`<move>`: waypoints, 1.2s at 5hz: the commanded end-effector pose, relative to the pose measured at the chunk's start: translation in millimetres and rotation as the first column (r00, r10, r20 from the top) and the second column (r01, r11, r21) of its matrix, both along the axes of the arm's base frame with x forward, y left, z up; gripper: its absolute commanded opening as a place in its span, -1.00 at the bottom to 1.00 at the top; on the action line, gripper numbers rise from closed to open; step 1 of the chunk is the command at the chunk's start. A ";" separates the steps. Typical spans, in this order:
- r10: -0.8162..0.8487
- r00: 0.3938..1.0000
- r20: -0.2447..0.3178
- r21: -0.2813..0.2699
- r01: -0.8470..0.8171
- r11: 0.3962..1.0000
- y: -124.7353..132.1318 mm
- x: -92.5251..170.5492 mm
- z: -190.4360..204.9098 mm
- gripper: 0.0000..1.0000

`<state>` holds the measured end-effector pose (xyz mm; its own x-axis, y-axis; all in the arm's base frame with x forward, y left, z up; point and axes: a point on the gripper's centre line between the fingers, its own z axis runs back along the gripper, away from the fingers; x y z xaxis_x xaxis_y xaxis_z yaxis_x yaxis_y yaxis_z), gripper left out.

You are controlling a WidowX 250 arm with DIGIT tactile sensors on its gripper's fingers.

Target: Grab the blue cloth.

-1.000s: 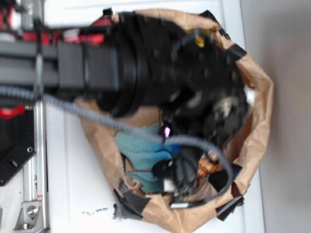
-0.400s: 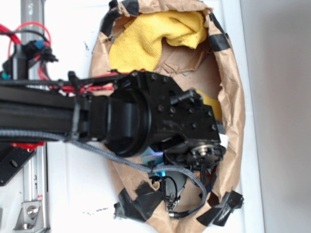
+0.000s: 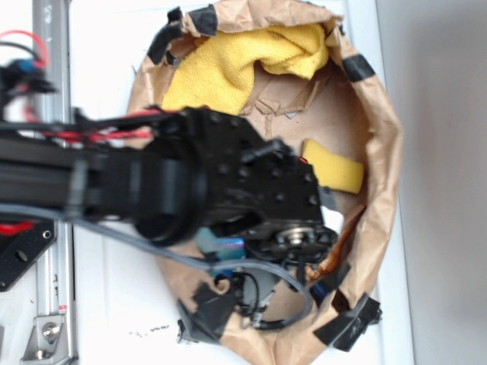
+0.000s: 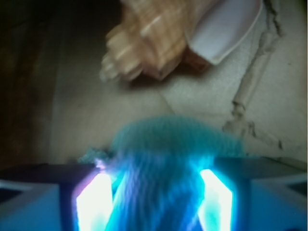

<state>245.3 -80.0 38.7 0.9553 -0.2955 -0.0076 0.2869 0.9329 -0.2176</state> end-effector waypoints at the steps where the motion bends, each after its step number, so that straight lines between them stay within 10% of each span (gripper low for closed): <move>1: 0.026 0.995 0.095 0.093 -0.035 0.995 26.1 -7.8 48.8 -1.00; 3: 0.066 0.993 0.101 0.064 -0.073 0.995 38.3 2.7 60.3 -1.00; 4: 0.028 0.996 0.086 -0.045 -0.024 0.999 28.8 11.9 41.5 1.00; 6: -0.080 0.995 0.068 -0.199 0.092 0.976 -13.2 13.5 20.5 1.00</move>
<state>263.7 -81.5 49.9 0.9361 -0.3443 0.0715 0.3445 0.8570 -0.3832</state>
